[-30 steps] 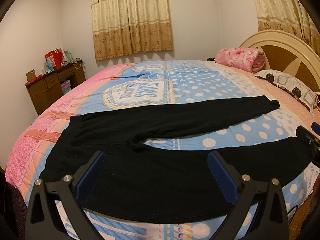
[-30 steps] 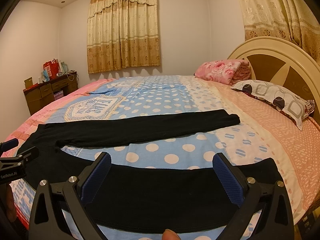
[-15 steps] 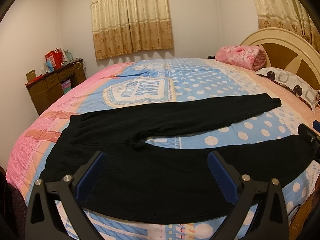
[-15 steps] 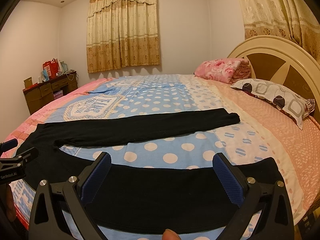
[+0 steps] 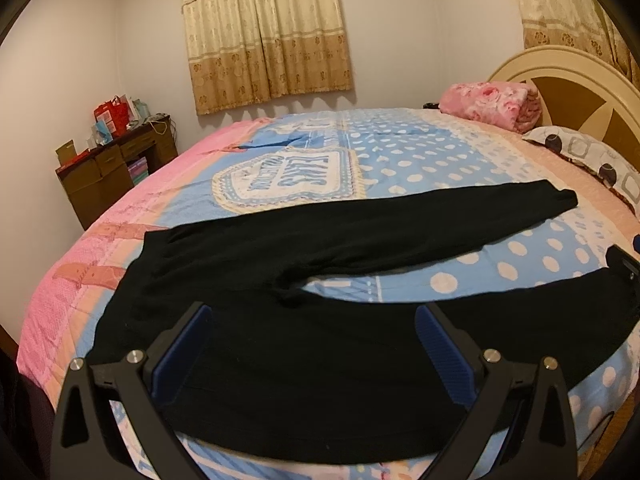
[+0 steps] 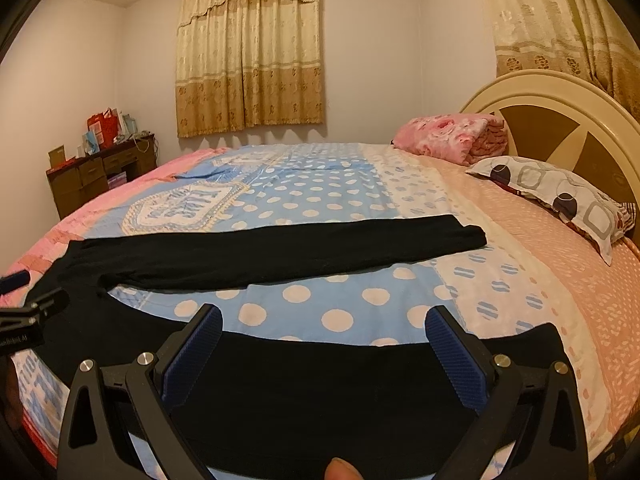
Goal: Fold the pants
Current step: 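Lower both grippers onto the black pants and close them on the fabric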
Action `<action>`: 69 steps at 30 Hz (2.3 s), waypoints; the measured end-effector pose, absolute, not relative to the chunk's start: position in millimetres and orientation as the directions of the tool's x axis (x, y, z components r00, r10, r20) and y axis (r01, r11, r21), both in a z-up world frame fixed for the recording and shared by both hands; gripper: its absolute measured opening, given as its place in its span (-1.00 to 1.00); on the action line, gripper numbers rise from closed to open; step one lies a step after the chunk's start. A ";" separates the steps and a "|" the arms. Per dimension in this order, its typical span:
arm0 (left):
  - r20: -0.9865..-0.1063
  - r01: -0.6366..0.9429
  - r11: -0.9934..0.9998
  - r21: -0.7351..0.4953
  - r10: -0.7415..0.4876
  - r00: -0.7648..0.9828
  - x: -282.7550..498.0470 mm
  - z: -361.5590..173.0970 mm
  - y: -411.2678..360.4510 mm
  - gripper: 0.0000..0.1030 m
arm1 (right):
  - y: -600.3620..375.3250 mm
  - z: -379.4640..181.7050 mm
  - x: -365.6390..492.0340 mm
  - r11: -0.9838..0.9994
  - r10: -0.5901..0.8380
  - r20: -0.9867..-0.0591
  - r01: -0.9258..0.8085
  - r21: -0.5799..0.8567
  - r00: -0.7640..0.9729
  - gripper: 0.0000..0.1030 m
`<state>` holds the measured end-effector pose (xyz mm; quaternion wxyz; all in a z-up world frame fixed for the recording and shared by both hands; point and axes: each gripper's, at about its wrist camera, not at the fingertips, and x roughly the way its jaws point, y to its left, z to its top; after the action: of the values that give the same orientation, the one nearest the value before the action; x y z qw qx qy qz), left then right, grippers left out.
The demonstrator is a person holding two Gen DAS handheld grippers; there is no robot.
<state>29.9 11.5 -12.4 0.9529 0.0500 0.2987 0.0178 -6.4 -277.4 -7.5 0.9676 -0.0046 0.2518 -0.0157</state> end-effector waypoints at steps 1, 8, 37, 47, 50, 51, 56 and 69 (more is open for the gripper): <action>-0.565 -0.005 0.994 0.111 0.068 0.822 34.2 -11.4 12.0 1.00 | -281.5 -7.4 -1.4 0.999 -0.033 -0.494 0.027 -0.019 0.869 0.98; -0.559 -0.019 0.990 0.139 0.094 0.824 82.9 -2.4 13.6 1.00 | -341.9 -2.2 39.9 0.994 -0.109 -0.517 0.108 -0.032 0.849 0.98; -0.717 -0.056 0.990 0.131 0.133 0.684 298.0 -51.7 24.2 1.00 | -557.0 -48.1 337.8 0.952 -0.047 -0.805 0.270 0.142 0.591 0.64; -0.709 -0.044 0.987 0.158 0.144 0.690 298.2 -50.4 27.4 1.00 | -549.2 -62.9 347.5 0.956 0.014 -0.818 0.233 0.180 0.575 0.42; -0.700 -0.058 0.984 0.171 0.163 0.696 293.9 -47.2 36.7 1.00 | -536.4 -62.9 353.4 0.969 0.023 -0.820 0.189 0.160 0.572 -0.09; -0.697 -0.068 0.981 0.180 0.177 0.695 291.8 -45.8 42.9 1.00 | -532.6 -63.2 354.8 0.975 0.001 -0.827 0.184 0.126 0.563 -0.39; -0.682 -0.132 0.968 0.214 0.245 0.689 277.3 -41.2 85.1 1.00 | -533.3 -60.2 348.3 0.973 0.034 -0.813 0.165 0.159 0.581 -0.69; -0.729 -0.386 0.902 0.193 0.395 0.559 272.6 -49.9 249.0 1.00 | -525.5 -50.9 327.6 0.975 0.015 -0.794 0.166 0.145 0.608 -0.77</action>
<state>272.6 249.0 -49.9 0.8827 0.0056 0.4145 0.2211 327.6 -525.5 -50.9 0.8907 0.1025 0.4409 -0.0426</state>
